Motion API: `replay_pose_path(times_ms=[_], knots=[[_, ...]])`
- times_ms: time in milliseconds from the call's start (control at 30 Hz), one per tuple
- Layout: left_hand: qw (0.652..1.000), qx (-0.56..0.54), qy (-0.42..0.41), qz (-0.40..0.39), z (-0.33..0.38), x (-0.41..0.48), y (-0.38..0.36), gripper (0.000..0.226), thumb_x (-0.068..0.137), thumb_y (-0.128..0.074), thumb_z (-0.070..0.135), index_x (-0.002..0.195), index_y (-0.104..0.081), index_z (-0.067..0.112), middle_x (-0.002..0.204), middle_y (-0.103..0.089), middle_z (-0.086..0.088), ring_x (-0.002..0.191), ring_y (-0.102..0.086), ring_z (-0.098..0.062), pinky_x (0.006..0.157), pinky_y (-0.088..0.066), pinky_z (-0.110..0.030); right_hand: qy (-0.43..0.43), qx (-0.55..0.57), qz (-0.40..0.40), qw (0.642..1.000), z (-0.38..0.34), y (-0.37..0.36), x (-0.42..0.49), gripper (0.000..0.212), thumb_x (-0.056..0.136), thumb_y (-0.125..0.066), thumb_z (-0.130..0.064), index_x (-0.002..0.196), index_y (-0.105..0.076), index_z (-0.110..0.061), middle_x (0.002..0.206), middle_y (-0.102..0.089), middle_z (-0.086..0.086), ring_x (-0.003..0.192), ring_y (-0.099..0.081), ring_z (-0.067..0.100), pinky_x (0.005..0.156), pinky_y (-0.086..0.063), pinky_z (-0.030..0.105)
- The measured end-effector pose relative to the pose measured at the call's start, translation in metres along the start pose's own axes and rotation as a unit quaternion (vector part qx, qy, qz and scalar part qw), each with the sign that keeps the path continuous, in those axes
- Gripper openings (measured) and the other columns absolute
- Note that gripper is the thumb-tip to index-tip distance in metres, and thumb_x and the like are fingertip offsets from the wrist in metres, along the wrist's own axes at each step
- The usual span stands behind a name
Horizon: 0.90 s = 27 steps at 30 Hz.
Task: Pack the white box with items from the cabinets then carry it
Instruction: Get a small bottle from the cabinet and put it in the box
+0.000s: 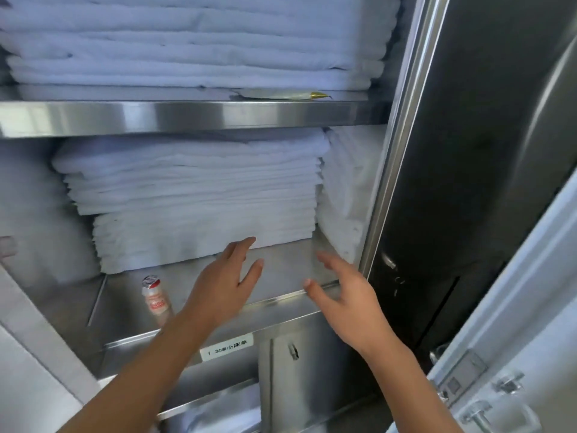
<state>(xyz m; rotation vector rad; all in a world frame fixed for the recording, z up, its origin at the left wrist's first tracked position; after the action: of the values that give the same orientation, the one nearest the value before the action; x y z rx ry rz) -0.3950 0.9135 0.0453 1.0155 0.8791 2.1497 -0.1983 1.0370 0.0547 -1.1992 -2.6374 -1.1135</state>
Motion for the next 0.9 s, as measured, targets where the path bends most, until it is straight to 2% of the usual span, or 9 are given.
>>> replay_pose_path(times_ms=[133,267,400,533,633,767,833,900], knots=[[0.998,0.040,0.043,0.001,-0.040,-0.028,0.042,0.053,0.098,-0.032,0.058,0.146,-0.032,0.036,0.144,-0.045,0.011,0.121,-0.056,-0.011,0.096,-0.048,-0.035,0.024,0.009,-0.022,0.999,-0.029,-0.041,0.013,0.061,0.094,-0.061,-0.053,0.149,-0.047,-0.029,0.149,-0.052,-0.014,0.135,-0.044,0.000,0.108,-0.034,0.019],[0.997,0.034,0.073,-0.013,-0.069,-0.061,0.072,0.057,0.095,-0.028,0.066,0.146,-0.028,0.040,0.140,-0.050,0.011,0.114,-0.057,-0.007,0.095,-0.050,-0.036,0.044,0.029,-0.048,0.997,-0.062,-0.089,0.018,0.063,0.093,-0.062,-0.054,0.149,-0.048,-0.028,0.147,-0.054,-0.012,0.135,-0.047,0.003,0.115,-0.039,0.030],[0.994,0.051,0.098,-0.003,-0.097,-0.095,0.092,0.057,0.095,-0.026,0.067,0.144,-0.032,0.038,0.139,-0.053,0.009,0.112,-0.060,-0.011,0.093,-0.050,-0.036,0.060,0.026,-0.081,0.995,-0.088,-0.136,0.016,0.064,0.092,-0.060,-0.059,0.149,-0.045,-0.034,0.149,-0.052,-0.014,0.135,-0.047,0.003,0.114,-0.040,0.030],[0.993,0.050,0.104,0.025,-0.112,-0.117,0.108,0.051,0.097,-0.026,0.063,0.141,-0.036,0.039,0.124,-0.059,0.011,0.097,-0.061,-0.007,0.079,-0.050,-0.027,0.065,0.022,-0.100,0.993,-0.103,-0.171,0.011,0.063,0.092,-0.057,-0.061,0.149,-0.043,-0.038,0.150,-0.051,-0.015,0.136,-0.046,0.003,0.111,-0.038,0.026],[0.992,0.060,0.106,0.025,-0.116,-0.125,0.113,0.051,0.098,-0.027,0.061,0.140,-0.038,0.036,0.120,-0.059,0.010,0.093,-0.060,-0.006,0.076,-0.049,-0.024,0.065,0.021,-0.103,0.992,-0.105,-0.186,0.012,0.060,0.094,-0.058,-0.059,0.149,-0.043,-0.039,0.151,-0.050,-0.016,0.136,-0.047,0.004,0.111,-0.039,0.028],[0.990,0.097,0.099,0.021,-0.113,-0.126,0.116,0.061,0.095,-0.017,0.068,0.137,-0.044,0.032,0.117,-0.061,0.008,0.079,-0.053,-0.001,0.067,-0.037,-0.014,0.070,0.033,-0.113,0.991,-0.106,-0.199,0.018,0.058,0.094,-0.062,-0.053,0.147,-0.047,-0.036,0.148,-0.053,-0.015,0.135,-0.049,0.007,0.110,-0.038,0.026],[0.987,0.122,0.100,0.037,-0.112,-0.124,0.117,0.062,0.096,-0.016,0.068,0.133,-0.048,0.029,0.118,-0.063,0.006,0.080,-0.053,-0.002,0.067,-0.032,-0.013,0.080,0.040,-0.121,0.989,-0.104,-0.205,0.026,0.059,0.093,-0.064,-0.052,0.146,-0.049,-0.034,0.146,-0.054,-0.014,0.135,-0.049,0.007,0.110,-0.037,0.025],[0.982,0.142,0.111,0.047,-0.109,-0.122,0.115,0.061,0.097,-0.018,0.066,0.131,-0.051,0.028,0.122,-0.064,0.005,0.089,-0.062,-0.010,0.074,-0.036,-0.017,0.087,0.041,-0.138,0.986,-0.098,-0.211,0.034,0.058,0.093,-0.065,-0.050,0.146,-0.050,-0.033,0.146,-0.054,-0.014,0.135,-0.048,0.008,0.108,-0.036,0.024]])
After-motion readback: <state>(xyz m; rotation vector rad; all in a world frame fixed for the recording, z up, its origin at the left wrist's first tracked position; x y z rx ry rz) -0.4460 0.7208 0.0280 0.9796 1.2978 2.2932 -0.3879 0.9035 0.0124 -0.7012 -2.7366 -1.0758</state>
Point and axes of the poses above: each hand's wrist, its own x-axis towards the middle knuckle, its own y-axis out of the back of the hand, z = x × y, the point moved 7 cm from there along x, towards the middle knuckle
